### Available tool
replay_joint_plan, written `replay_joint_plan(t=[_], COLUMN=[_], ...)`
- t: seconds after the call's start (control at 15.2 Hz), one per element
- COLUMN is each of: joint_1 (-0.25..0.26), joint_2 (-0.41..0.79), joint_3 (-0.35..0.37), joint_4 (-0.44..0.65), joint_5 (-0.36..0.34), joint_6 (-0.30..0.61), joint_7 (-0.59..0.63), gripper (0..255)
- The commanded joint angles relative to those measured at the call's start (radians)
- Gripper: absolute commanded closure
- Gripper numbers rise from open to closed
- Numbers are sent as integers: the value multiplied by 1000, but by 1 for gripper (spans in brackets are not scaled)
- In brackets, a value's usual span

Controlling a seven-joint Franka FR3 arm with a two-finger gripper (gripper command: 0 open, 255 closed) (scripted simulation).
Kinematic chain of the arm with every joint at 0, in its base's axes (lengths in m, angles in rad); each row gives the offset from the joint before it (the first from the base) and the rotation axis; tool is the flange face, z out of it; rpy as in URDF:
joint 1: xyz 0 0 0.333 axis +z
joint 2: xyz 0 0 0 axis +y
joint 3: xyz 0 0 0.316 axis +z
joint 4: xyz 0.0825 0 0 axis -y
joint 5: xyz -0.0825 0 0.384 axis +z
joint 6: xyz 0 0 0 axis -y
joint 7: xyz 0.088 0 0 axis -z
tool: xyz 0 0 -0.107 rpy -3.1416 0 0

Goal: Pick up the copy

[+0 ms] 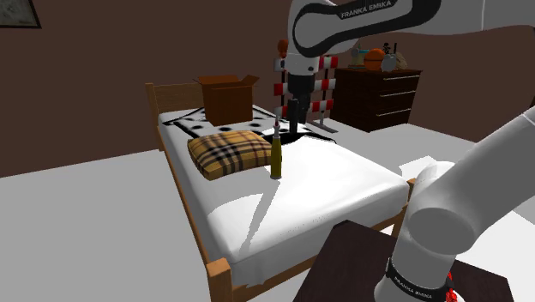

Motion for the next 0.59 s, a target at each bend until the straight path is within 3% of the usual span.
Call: replay_joint_plan(t=[0.0,0.53], joint_1=[-6,-16], joint_2=[64,310], joint_3=[-34,-147], joint_4=[33,185], joint_5=[-10,12], joint_6=[48,197], joint_7=[-46,-218], gripper=[0,0])
